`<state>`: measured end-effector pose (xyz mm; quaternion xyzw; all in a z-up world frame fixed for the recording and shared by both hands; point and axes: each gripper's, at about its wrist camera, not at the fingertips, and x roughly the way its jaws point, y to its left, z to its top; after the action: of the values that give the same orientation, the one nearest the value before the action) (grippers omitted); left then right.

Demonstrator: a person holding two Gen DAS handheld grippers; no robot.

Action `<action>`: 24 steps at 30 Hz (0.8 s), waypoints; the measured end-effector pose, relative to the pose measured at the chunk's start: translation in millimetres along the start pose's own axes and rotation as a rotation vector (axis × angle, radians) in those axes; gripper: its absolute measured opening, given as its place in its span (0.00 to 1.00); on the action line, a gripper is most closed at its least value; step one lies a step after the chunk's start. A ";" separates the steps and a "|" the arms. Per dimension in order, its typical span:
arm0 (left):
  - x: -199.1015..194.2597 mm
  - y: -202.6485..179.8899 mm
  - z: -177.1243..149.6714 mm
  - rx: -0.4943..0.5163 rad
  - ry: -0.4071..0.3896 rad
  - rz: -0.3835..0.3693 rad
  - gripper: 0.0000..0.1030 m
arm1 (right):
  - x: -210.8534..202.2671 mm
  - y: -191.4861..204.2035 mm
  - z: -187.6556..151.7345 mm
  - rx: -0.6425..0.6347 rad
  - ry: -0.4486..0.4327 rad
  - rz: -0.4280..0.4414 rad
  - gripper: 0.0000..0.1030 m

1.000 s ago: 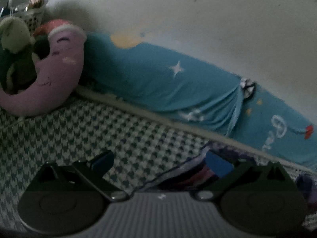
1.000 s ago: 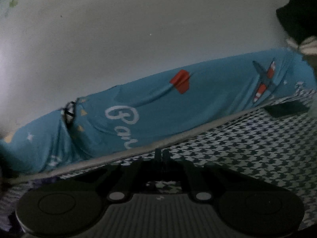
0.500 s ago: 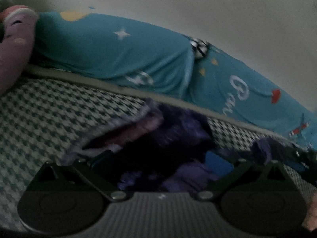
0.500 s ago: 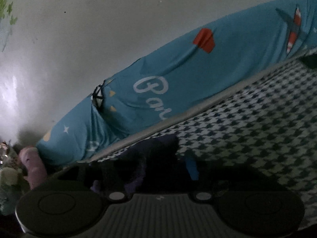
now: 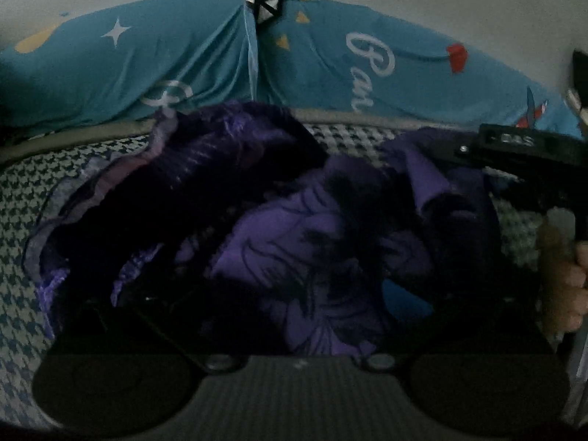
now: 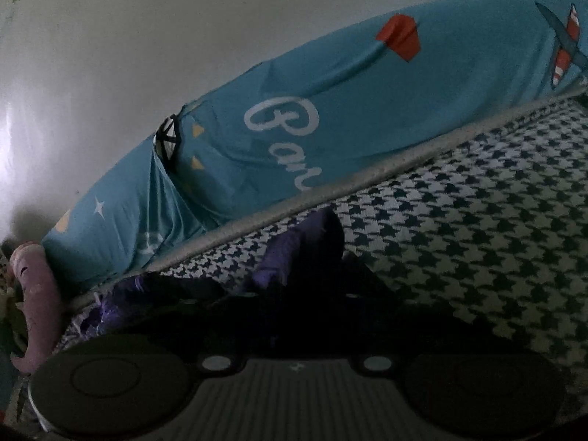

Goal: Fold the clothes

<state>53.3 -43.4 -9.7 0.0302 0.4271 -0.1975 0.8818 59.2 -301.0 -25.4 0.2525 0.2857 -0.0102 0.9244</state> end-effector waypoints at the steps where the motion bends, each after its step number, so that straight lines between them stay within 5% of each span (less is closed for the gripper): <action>1: 1.3 -0.2 0.2 0.000 0.006 0.002 1.00 | -3.6 -0.9 1.5 0.014 -0.010 -0.002 0.15; 11: -2.7 19.8 10.1 -0.080 0.010 -0.005 1.00 | -81.6 -4.3 28.9 0.069 -0.261 -0.146 0.13; 17: -12.7 15.4 7.7 -0.055 -0.029 -0.047 1.00 | -103.6 -15.0 28.8 0.089 -0.291 -0.317 0.14; 21: -18.3 17.8 13.3 -0.065 -0.048 -0.048 1.00 | -104.0 -37.1 33.5 0.126 -0.214 -0.350 0.19; 24: -11.0 25.1 14.0 -0.084 -0.007 0.045 1.00 | -110.9 -49.6 35.4 0.148 -0.180 -0.376 0.22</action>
<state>66.9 -19.8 4.7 0.0020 0.4313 -0.1594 0.8880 -23.1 -374.9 36.0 0.2601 0.2427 -0.2258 0.9069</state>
